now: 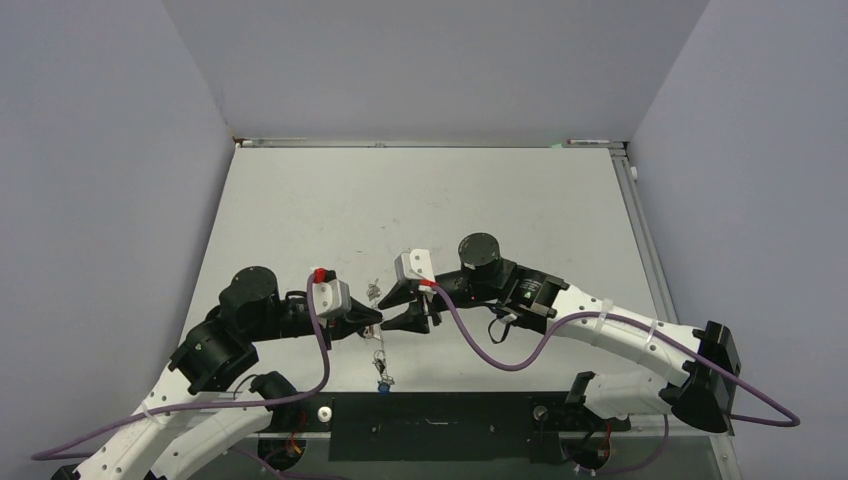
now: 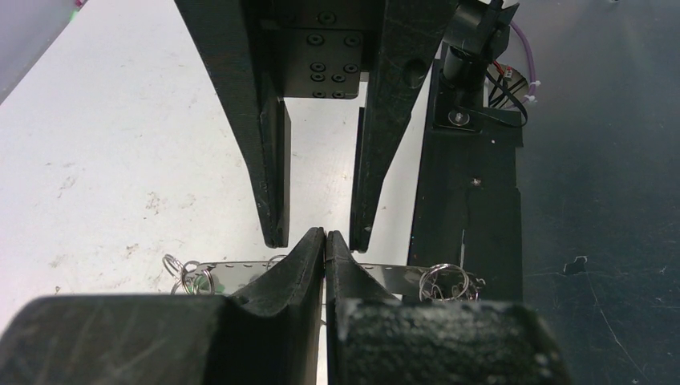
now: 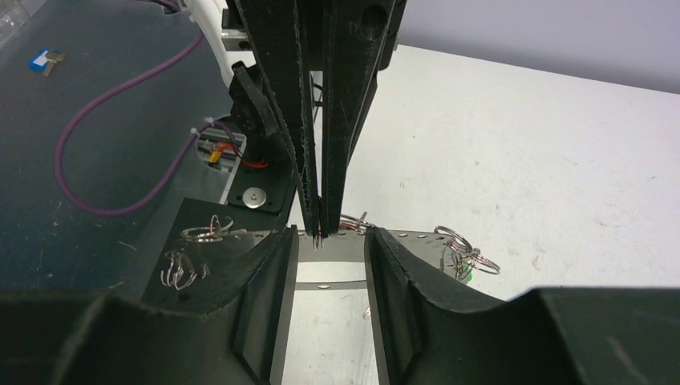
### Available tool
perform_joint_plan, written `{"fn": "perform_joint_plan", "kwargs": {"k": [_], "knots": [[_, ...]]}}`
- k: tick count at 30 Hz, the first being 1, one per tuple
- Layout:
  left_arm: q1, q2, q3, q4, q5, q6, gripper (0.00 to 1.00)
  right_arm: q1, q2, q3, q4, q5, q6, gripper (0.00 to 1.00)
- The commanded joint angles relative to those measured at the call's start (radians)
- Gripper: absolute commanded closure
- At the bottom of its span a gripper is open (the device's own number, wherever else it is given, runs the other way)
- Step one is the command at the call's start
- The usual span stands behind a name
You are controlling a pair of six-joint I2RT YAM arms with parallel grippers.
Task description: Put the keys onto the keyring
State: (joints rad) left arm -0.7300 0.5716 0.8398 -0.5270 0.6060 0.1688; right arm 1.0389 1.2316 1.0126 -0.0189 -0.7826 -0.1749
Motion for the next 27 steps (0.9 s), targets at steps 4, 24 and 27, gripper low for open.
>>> {"fn": "perform_joint_plan", "kwargs": {"k": [4,24,27], "knots": [[-0.006,-0.008,0.016,0.069,0.030,0.006,1.00,-0.019,-0.007,0.041,-0.011,-0.033,-0.029,0.67],[-0.012,-0.005,0.010,0.078,0.031,0.001,1.00,-0.022,0.025,0.047,0.048,-0.065,-0.005,0.75],[-0.012,-0.004,0.009,0.078,0.031,0.003,1.00,-0.023,0.027,0.050,0.053,-0.073,-0.003,0.75]]}}
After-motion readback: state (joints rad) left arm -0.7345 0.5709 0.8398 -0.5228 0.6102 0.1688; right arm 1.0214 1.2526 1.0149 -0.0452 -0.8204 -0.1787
